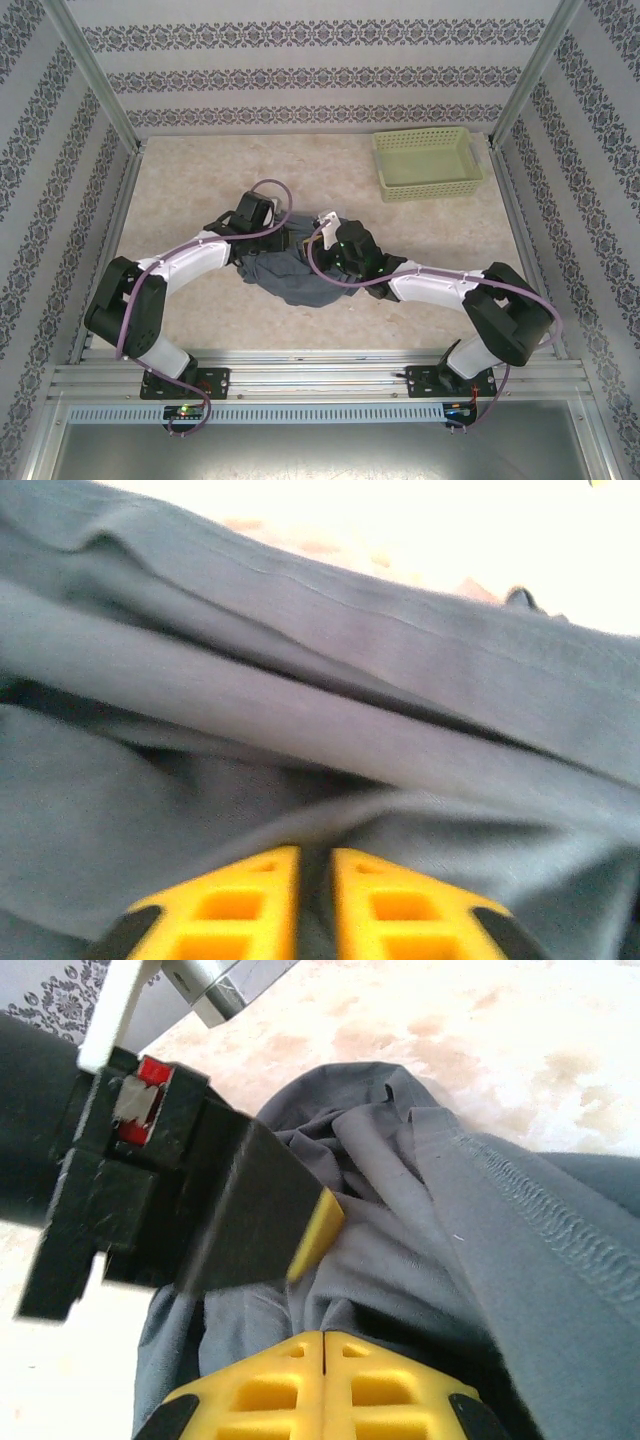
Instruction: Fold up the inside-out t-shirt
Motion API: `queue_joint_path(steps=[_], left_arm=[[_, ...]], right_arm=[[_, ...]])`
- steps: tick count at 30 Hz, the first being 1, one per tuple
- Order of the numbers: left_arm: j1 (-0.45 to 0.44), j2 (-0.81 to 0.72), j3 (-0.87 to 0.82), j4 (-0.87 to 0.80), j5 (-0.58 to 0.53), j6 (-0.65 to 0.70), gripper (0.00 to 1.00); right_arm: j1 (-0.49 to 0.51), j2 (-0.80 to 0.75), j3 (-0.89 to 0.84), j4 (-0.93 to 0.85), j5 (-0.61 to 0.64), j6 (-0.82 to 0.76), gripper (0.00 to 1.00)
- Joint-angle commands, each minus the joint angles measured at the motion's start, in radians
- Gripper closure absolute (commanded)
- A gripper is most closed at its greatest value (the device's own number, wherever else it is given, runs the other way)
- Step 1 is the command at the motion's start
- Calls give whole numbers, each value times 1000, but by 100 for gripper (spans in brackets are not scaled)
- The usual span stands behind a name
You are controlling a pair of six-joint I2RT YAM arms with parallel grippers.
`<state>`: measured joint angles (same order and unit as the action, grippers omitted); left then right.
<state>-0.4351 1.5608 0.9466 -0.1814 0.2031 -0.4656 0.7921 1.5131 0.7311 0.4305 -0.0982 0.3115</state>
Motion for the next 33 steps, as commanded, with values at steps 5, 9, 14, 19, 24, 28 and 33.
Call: queue_joint_path(steps=[5,9,14,19,24,28,33], left_arm=[[160,-15,-48,20,-73,-113,100],[241,-28,-86,104,77,-134,100],[35,-148,-96,166,135,27,81],[-87,-215,-203,290,181,94,59],[-118,-167,-218,322,214,107,49],[-126,-124,-191,317,162,95,48],[-123,-94,-148,278,7,65,57]], right_arm=[[-11,-127,-46,6,-1,-6,100],[-20,-178,-67,-26,-13,-6,100],[-28,-160,-53,-23,-40,15,100],[-29,-177,-32,-15,-38,26,100],[-26,-195,-28,-26,-51,27,100],[-19,-203,-33,-33,-46,27,100],[-11,-203,-50,-39,-31,24,100]])
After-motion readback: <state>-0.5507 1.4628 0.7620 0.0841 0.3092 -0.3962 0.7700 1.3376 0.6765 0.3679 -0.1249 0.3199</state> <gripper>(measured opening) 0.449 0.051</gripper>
